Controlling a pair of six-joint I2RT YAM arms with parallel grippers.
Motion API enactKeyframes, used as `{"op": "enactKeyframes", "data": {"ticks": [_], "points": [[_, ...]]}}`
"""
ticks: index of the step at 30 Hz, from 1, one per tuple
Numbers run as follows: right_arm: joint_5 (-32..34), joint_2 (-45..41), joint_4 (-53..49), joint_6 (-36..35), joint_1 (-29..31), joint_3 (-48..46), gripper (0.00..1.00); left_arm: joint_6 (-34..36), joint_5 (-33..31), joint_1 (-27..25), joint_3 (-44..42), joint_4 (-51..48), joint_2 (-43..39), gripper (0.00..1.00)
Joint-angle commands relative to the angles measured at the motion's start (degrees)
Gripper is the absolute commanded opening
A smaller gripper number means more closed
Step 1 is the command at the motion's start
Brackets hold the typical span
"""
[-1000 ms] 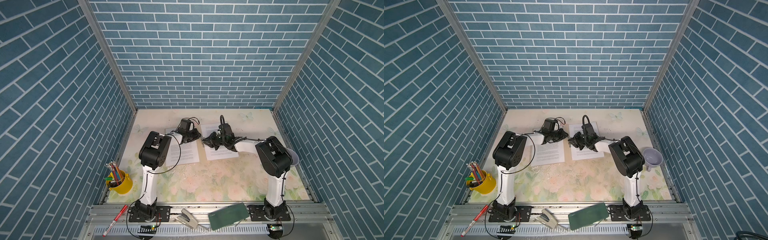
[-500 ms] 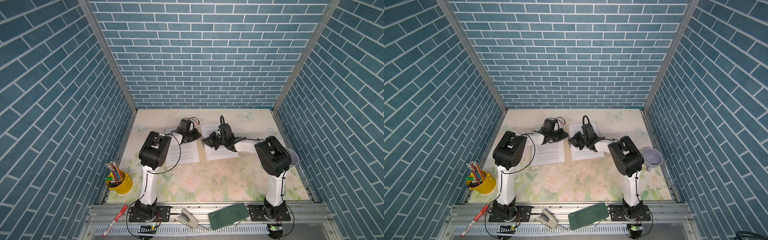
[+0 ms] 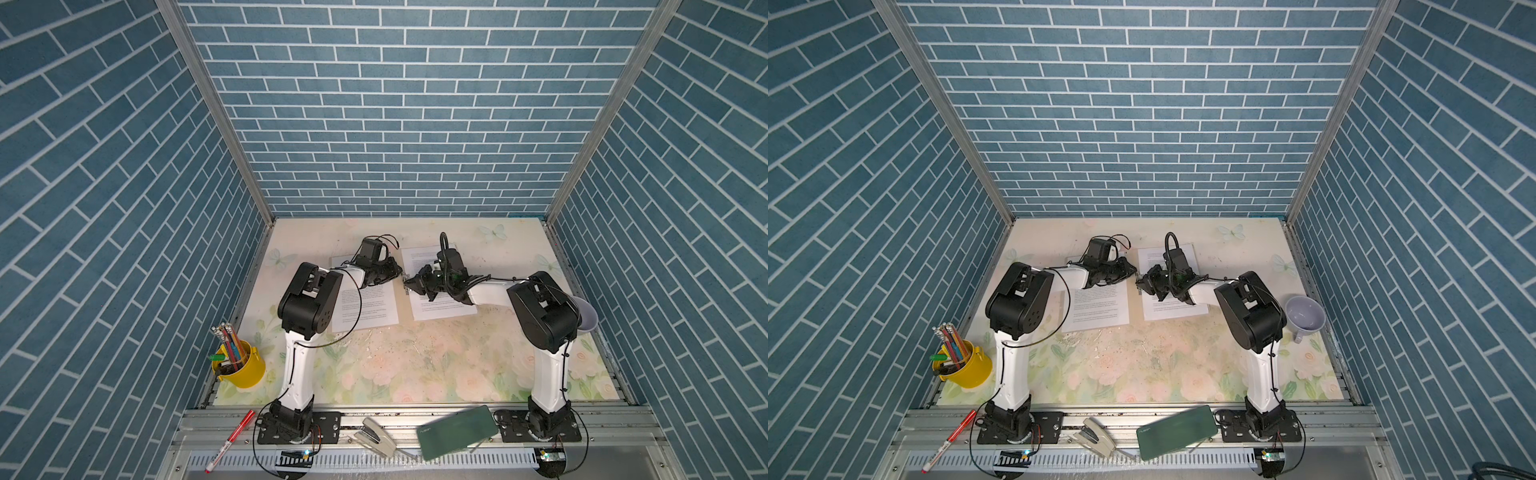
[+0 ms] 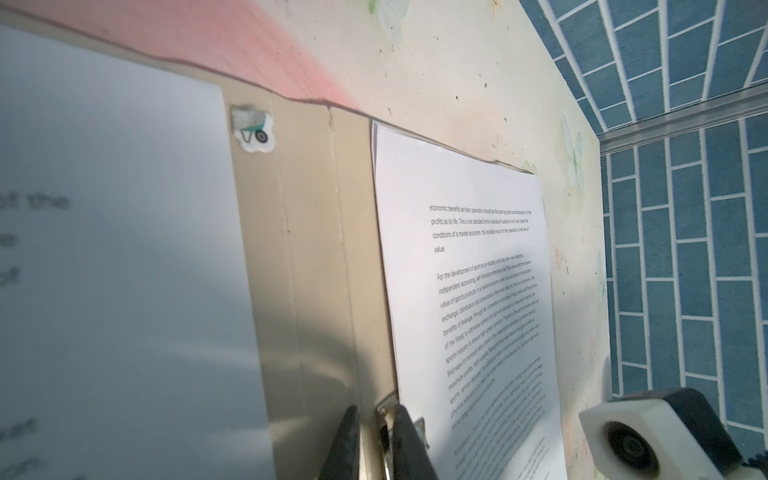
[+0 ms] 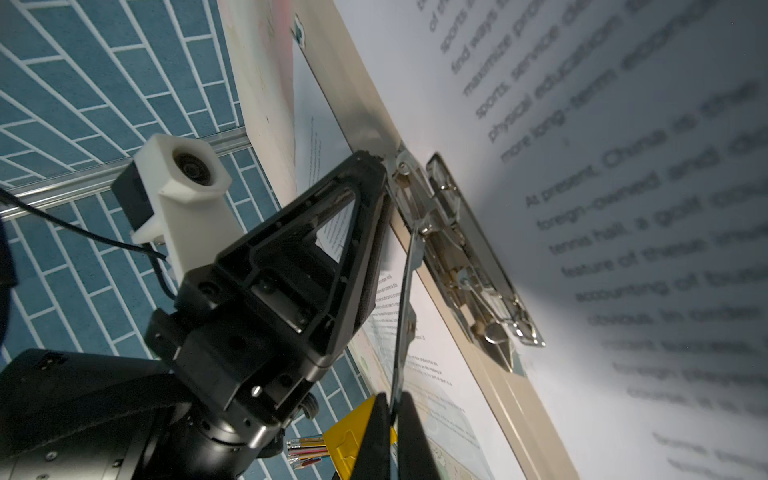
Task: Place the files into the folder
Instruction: 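Press the clip lever down with the right gripper to close it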
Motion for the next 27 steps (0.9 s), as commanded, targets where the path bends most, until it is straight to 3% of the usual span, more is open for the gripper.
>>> {"op": "enactKeyframes", "data": {"ticks": [1, 10, 27], "points": [[0.7, 1.6, 0.2, 1.5, -0.4, -3.4, 0.06, 0.4, 0.7, 0.0, -0.1, -2.2, 2.1, 0.18], [1.6, 0.6, 0.1, -1.5, -1.7, -7.0, 0.05, 0.5, 0.8, 0.1, 0.4, -2.5, 2.7, 0.18], [5.0, 6.4, -10.4, -13.5, -4.4, -7.5, 0.02, 0.4, 2.1, -0.1, 1.3, -2.9, 4.3, 0.18]]}}
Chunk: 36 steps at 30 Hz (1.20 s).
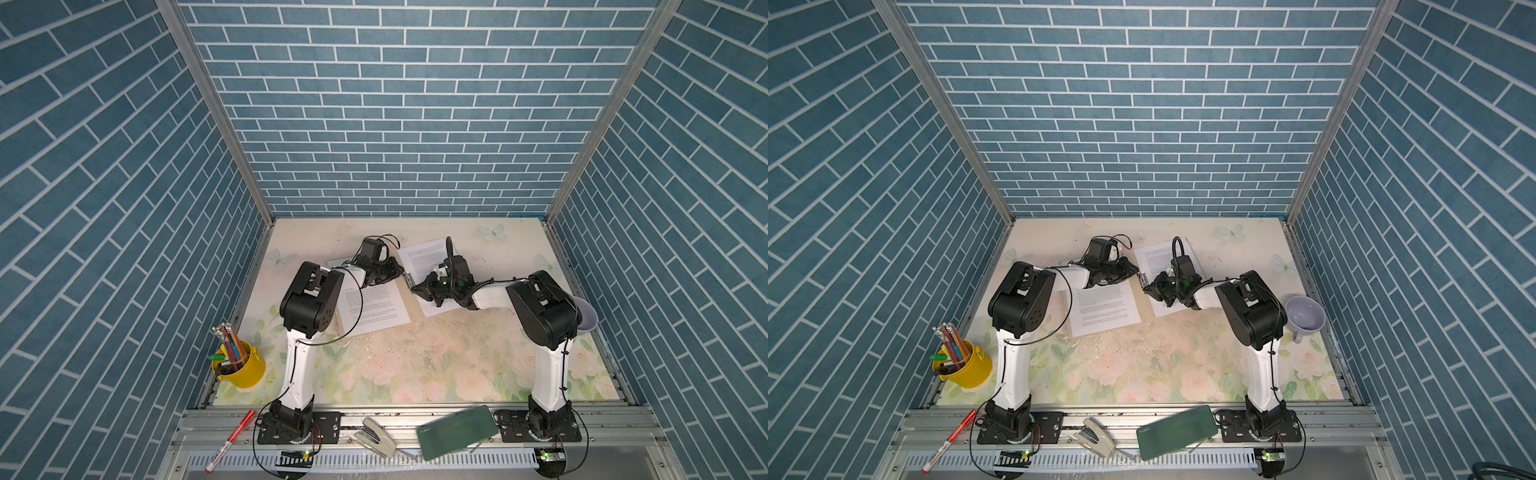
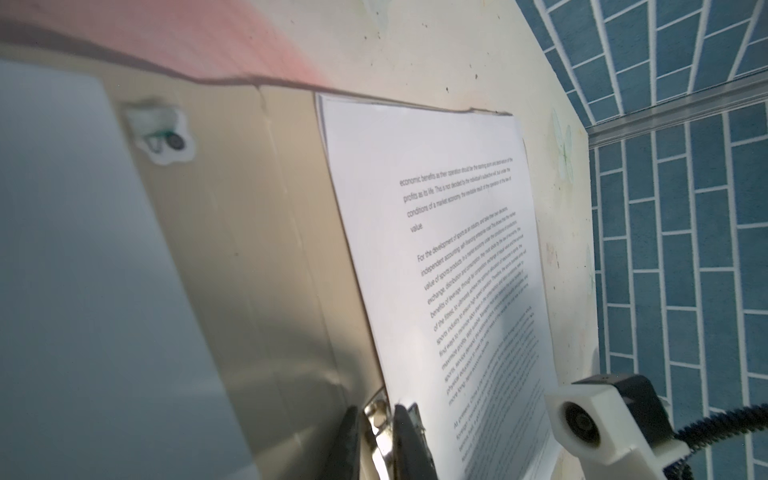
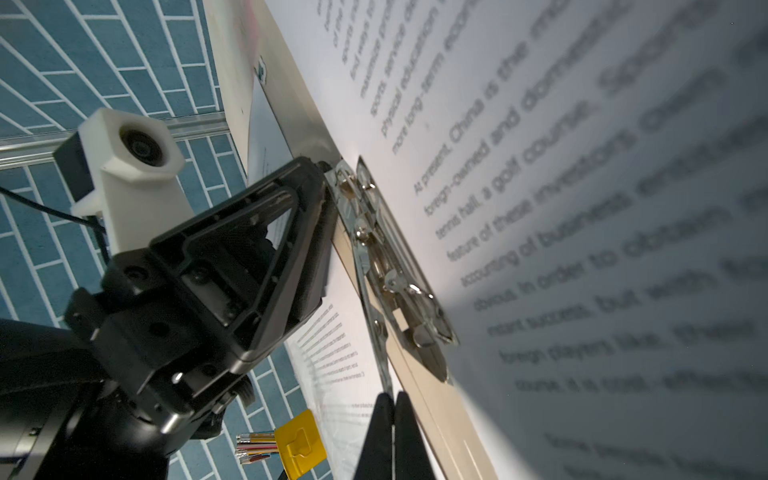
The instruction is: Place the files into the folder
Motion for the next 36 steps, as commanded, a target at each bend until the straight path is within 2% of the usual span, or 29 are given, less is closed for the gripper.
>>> {"op": "enactKeyframes", "data": {"ticks": [1, 8, 13, 22, 36], "points": [[6.2, 5.3, -13.1, -3.3, -1.7, -2.7, 0.02, 0.5, -0.2, -0.2, 0.2, -3.7, 2.7, 0.18], [6.2, 6.4, -13.3, -4.5, -3.0, -3.5, 0.01, 1.2, -0.3, -0.5, 1.1, -4.9, 3.5, 0.18], [5.9, 6.1, -14.4, -5.5, -3.1, -2.6, 0.01, 1.7, -0.1, -0.9, 1.6, -5.2, 3.7, 0.22], [8.9, 9.9, -19.5, -9.1, -4.2, -1.5, 0.00, 2.5, 0.4, -1.6, 2.8, -6.3, 4.2, 0.21], [10.9, 12.7, -20.7, -9.7, -5.2, -2.3, 0.00, 2.1, 1.7, -1.6, 2.9, -5.2, 4.8, 0.21]]}}
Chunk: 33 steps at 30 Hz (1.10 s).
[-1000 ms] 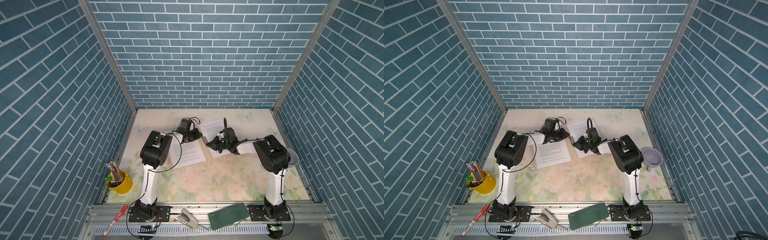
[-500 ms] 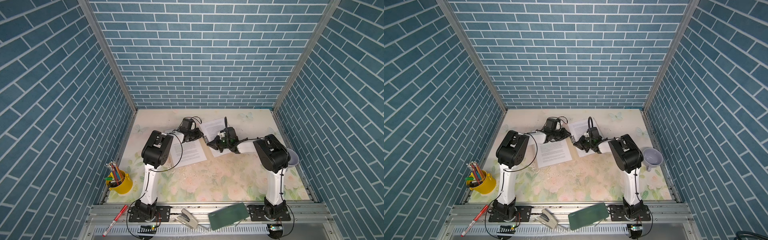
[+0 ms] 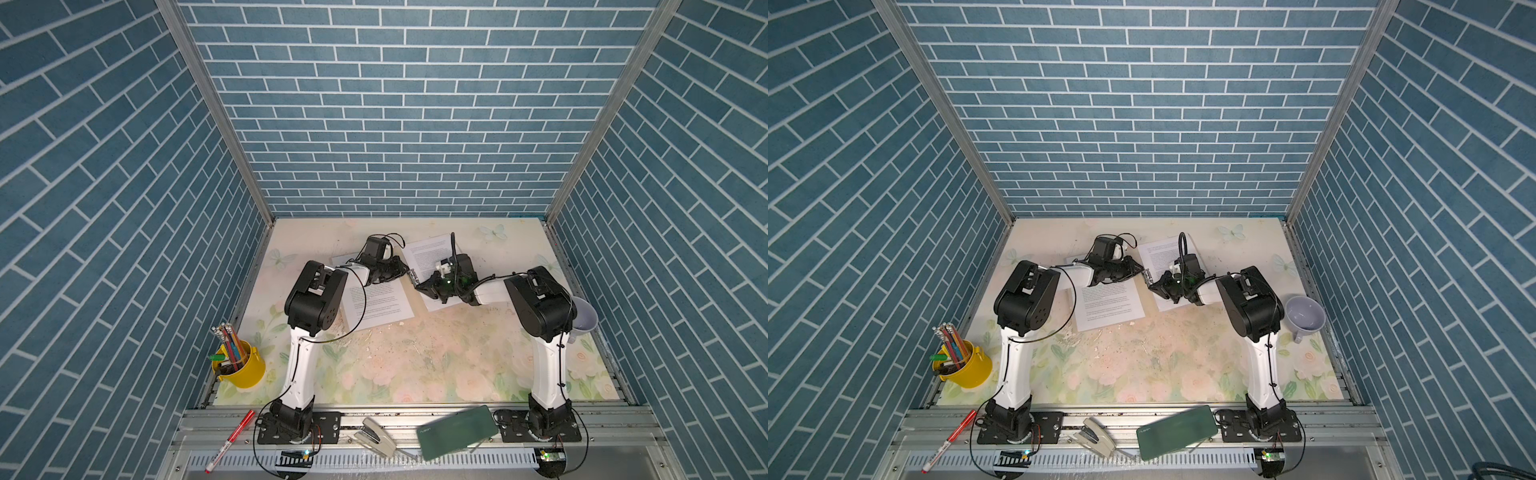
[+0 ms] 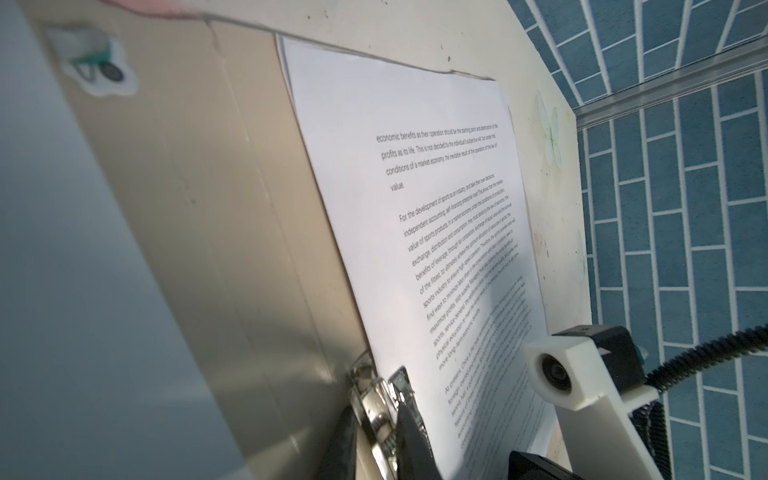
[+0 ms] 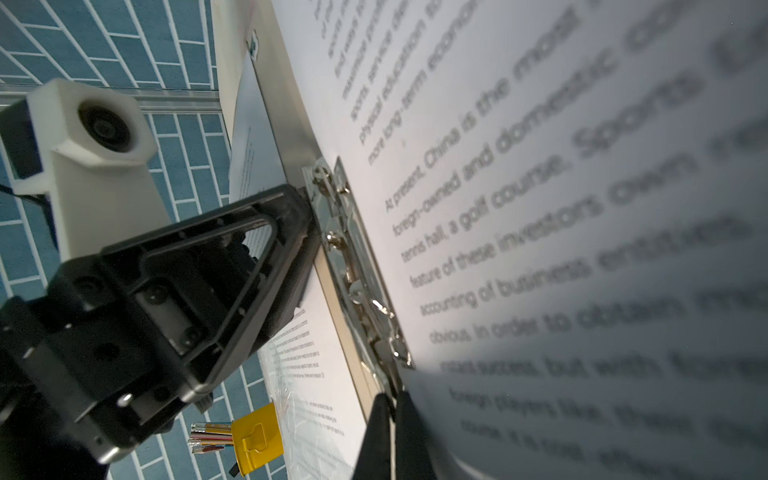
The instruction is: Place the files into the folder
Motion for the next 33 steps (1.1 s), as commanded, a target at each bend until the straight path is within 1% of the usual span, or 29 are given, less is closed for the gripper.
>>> {"op": "enactKeyframes", "data": {"ticks": [1, 6, 10, 11, 14, 22, 33], "points": [[13.8, 7.8, -20.0, 1.5, -1.4, -4.2, 0.00, 0.5, -0.1, -0.5, -0.5, -4.5, 2.7, 0.21], [12.5, 5.2, -18.0, 4.3, 0.6, -3.7, 0.04, 0.3, -0.6, -0.6, -0.5, -4.4, 2.5, 0.20], [12.4, 4.7, -17.3, 6.3, 2.1, -2.0, 0.06, 0.2, -0.7, -0.6, -0.6, -4.7, 2.3, 0.21], [12.3, 3.0, -17.0, 6.6, 2.3, -1.6, 0.06, 0.3, -0.9, -0.6, -0.6, -4.9, 2.2, 0.21], [12.0, 2.7, -17.3, 6.9, 2.7, -0.4, 0.08, 0.5, -1.2, -0.6, -0.8, -5.1, 2.0, 0.21], [11.6, 2.5, -17.1, 7.4, 3.9, 1.2, 0.08, 0.7, -0.6, -0.6, -1.2, -4.5, 1.2, 0.21], [11.3, -1.2, -16.5, 8.1, 5.2, 1.7, 0.10, 0.4, 0.4, -0.6, -1.1, -3.6, 1.4, 0.21]]}}
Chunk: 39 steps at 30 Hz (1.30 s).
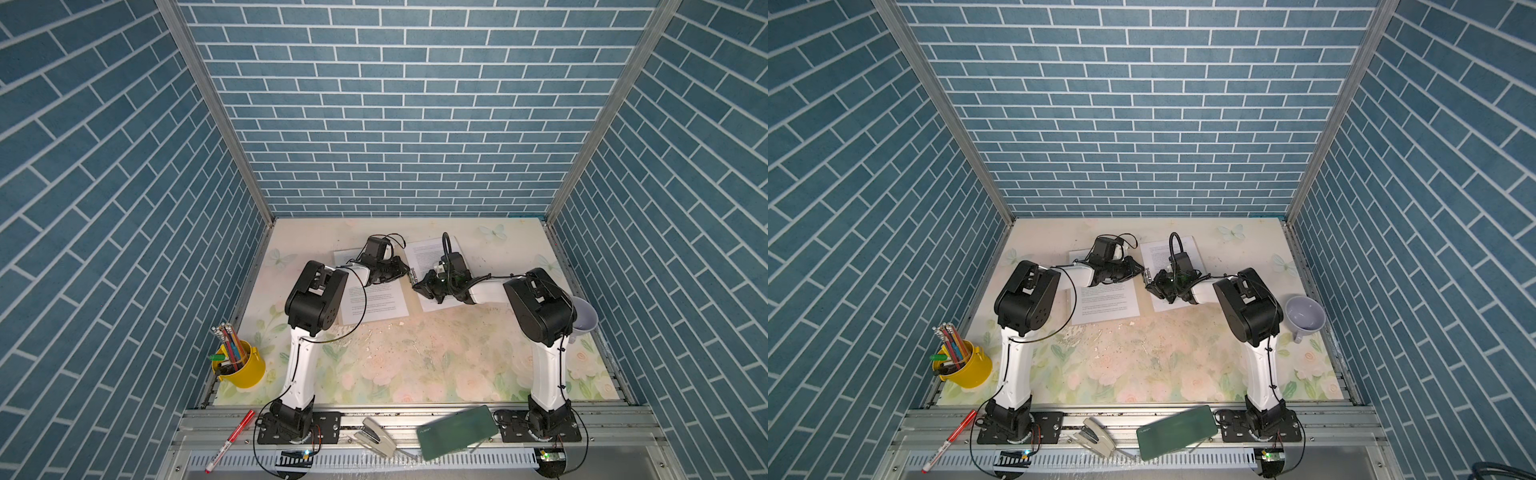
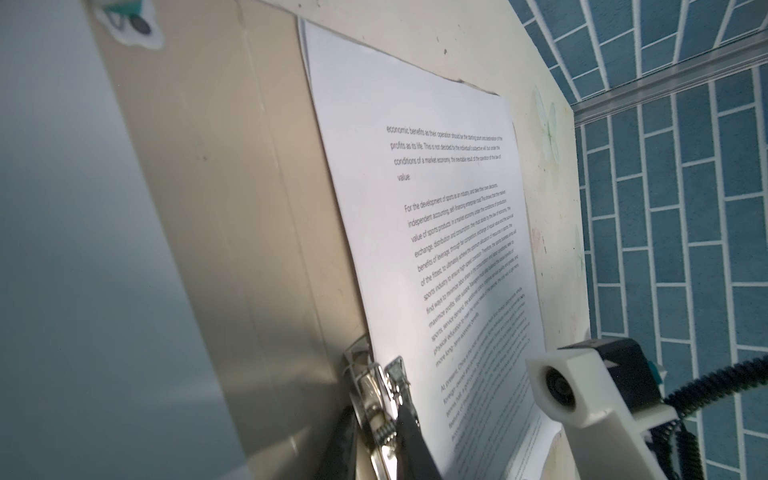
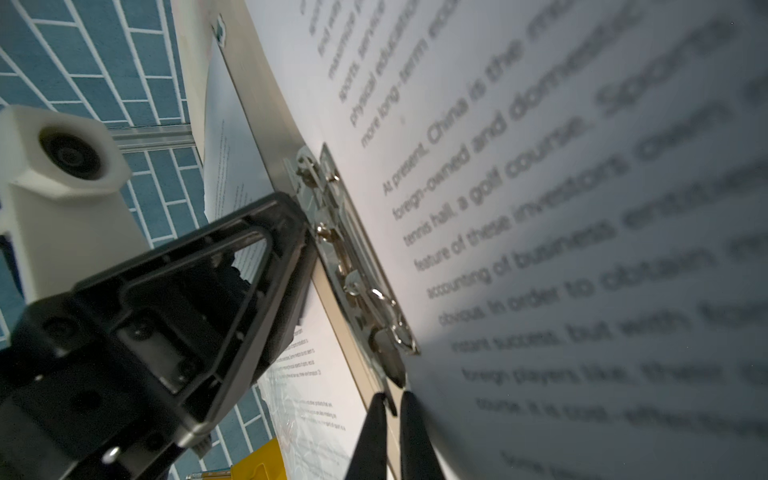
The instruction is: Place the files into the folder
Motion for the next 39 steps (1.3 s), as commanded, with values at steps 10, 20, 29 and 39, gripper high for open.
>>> {"op": "enactKeyframes", "data": {"ticks": [10, 20, 29, 39], "points": [[3.5, -0.1, -10.4, 2.0, 1.1, -1.1, 0.10, 0.6, 0.2, -0.4, -0.9, -4.1, 0.9, 0.20], [4.1, 0.1, -10.6, 1.4, 1.1, -2.2, 0.10, 0.6, 0.3, -0.4, -1.2, -4.1, 0.5, 0.21], [4.8, 1.3, -9.8, 1.6, 1.1, -3.7, 0.09, 0.6, 0.4, -0.5, -1.0, -4.1, 0.8, 0.21], [4.0, 0.3, -7.4, 2.6, 1.4, -4.3, 0.09, 0.6, 0.4, -0.5, -1.0, -4.1, 1.1, 0.21]]}}
